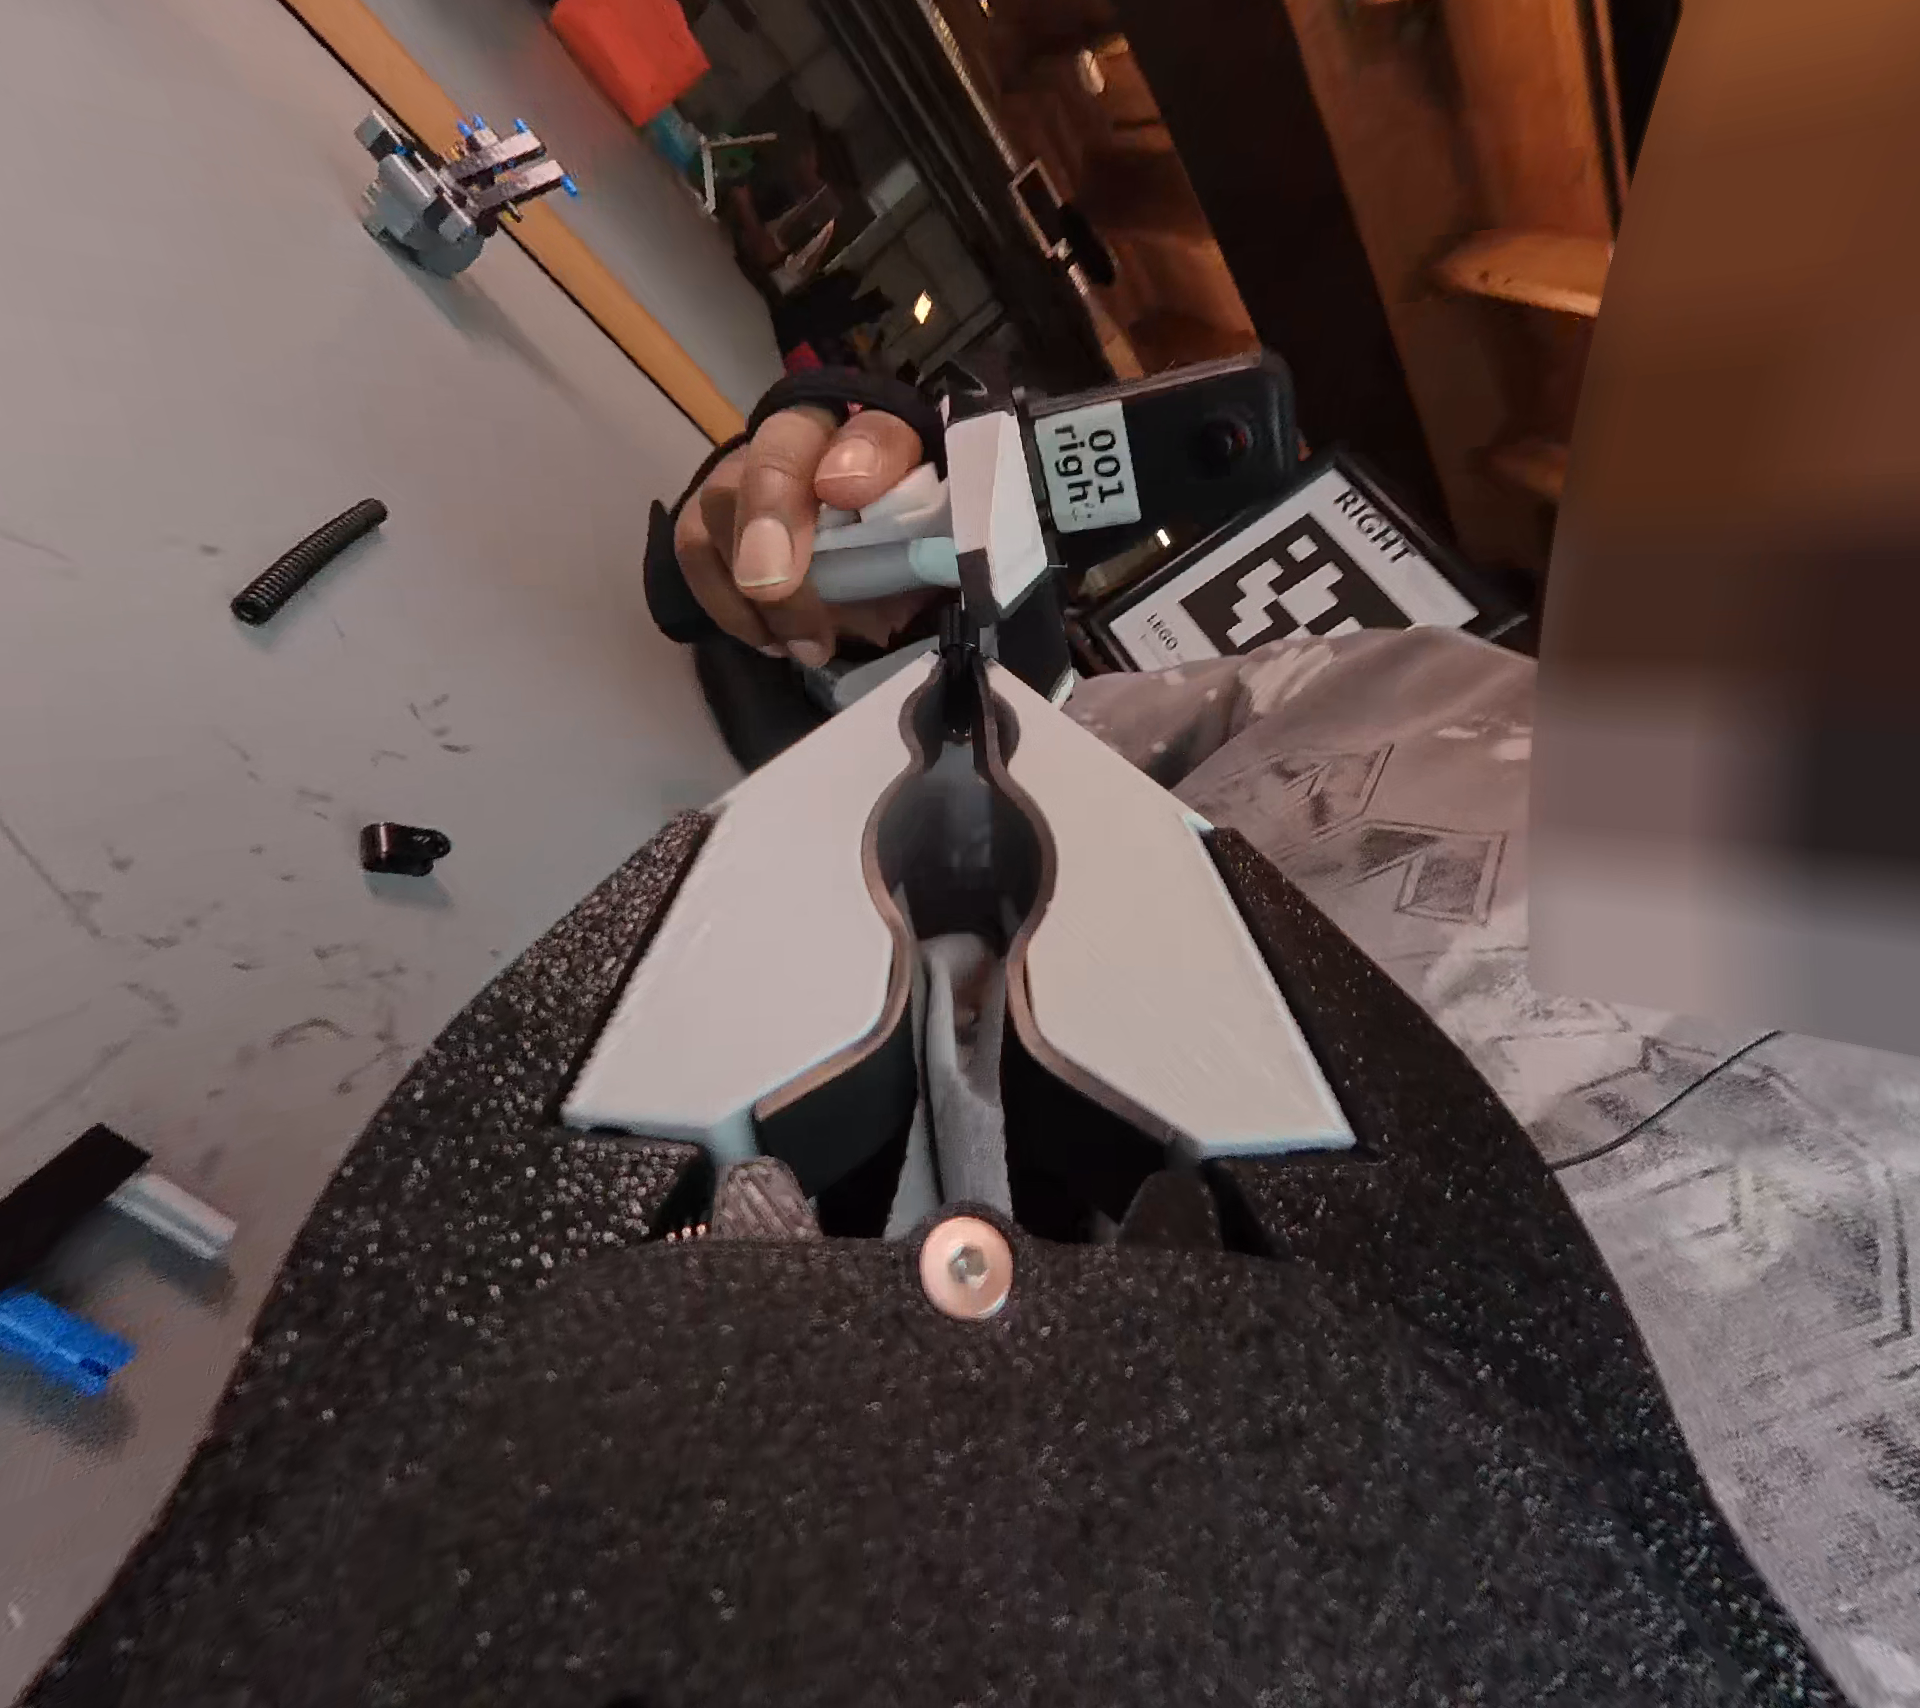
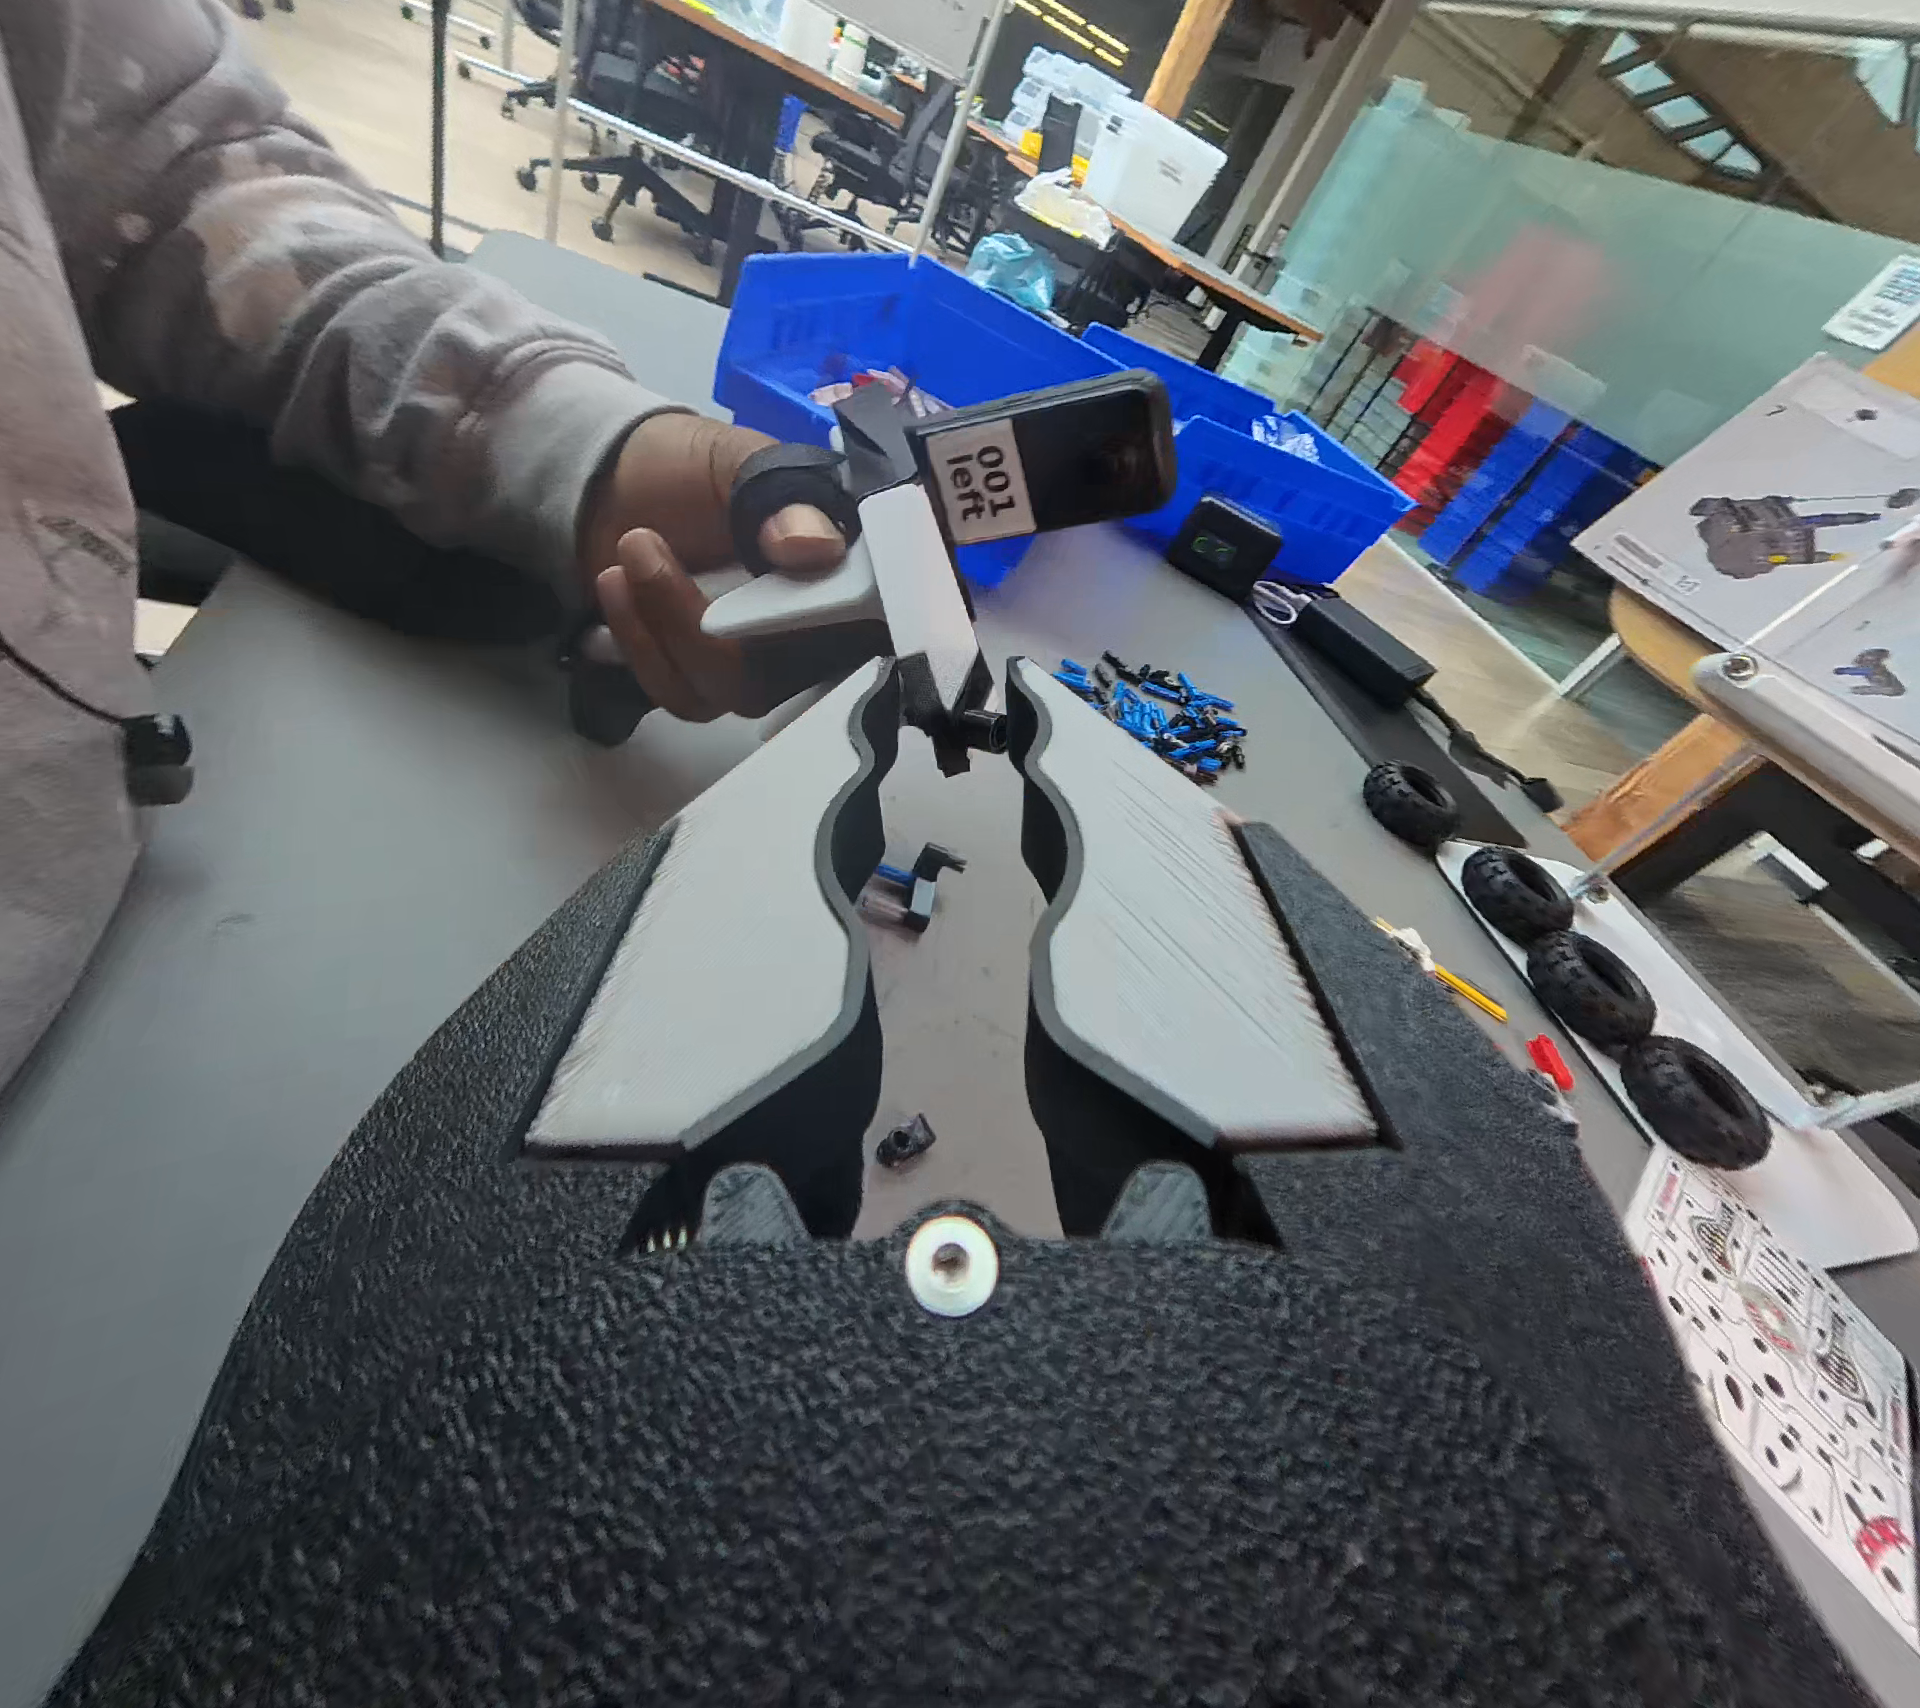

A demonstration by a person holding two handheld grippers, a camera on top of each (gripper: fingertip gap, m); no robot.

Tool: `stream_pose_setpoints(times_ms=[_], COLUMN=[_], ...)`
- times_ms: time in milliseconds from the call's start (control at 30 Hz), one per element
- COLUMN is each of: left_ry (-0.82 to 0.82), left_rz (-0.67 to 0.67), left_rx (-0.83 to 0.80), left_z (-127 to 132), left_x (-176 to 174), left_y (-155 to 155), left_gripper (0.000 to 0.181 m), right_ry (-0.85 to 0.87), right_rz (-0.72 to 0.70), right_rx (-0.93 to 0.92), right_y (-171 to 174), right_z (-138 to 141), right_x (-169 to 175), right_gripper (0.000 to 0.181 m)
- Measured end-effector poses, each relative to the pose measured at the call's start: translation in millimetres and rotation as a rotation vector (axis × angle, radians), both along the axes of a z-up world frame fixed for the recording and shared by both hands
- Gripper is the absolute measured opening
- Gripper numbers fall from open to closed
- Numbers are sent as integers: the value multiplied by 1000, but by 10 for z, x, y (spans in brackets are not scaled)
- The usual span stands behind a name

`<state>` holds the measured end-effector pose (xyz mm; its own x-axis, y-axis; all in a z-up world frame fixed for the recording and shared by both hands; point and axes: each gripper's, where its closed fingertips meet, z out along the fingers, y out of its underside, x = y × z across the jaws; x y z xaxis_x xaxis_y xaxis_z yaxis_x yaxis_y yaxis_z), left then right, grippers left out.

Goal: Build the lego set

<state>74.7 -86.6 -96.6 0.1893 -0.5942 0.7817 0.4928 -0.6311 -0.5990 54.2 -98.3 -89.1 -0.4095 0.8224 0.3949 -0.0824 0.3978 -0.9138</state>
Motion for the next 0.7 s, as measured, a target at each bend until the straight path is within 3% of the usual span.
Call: stream_pose_setpoints(times_ms=[67, 233, 700], left_ry=[93, 196, 146], left_rz=[-17, -9, 7], left_rx=[-1, -20, -59], left_z=[-84, -220, -232], left_x=[37, 36, -83], left_y=[-23, -2, 15], left_gripper=[3, 3, 3], right_ry=[-28, -60, -101], right_rz=[45, 40, 33], right_rx=[52, 131, 79], right_y=[-52, -33, 111], right_z=[-80, -212, -276], right_x=[64, 82, 138], right_gripper=[12, 11, 0])
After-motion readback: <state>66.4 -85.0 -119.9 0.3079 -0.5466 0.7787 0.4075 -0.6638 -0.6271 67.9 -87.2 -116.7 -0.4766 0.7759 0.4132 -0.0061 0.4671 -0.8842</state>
